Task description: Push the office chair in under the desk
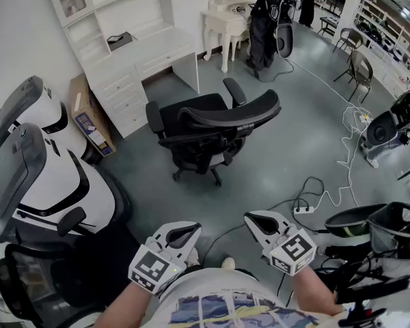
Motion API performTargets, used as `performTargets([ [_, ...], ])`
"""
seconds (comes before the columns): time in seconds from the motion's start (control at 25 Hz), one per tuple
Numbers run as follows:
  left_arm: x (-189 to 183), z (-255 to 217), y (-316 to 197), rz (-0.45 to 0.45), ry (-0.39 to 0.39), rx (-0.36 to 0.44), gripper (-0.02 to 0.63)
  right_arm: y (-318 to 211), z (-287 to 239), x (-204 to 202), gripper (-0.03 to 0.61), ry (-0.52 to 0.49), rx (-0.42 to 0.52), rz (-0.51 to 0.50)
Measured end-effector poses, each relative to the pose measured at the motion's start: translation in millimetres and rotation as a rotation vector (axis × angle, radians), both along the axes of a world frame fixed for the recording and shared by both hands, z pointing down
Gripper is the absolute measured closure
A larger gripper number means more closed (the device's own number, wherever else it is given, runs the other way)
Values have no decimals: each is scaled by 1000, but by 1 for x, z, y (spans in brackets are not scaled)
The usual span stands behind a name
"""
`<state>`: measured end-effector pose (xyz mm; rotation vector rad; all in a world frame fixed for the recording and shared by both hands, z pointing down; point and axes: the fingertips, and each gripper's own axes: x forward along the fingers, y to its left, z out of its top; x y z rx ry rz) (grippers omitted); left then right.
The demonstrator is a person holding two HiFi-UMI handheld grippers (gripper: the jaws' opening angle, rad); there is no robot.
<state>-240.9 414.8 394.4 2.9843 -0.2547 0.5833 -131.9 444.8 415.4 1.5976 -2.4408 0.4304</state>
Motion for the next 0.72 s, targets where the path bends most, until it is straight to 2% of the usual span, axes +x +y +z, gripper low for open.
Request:
performTargets([
  [0.24, 17, -7, 9, -6, 15, 1, 601, 10, -10, 15, 554, 2, 16, -7],
  [0.6, 42, -6, 17, -33, -12, 25, 600, 21, -6, 45, 554, -15, 16, -15],
  [0.72, 46, -4, 4, -65, -46, 80, 600, 16, 0, 59, 554, -13, 7, -26],
])
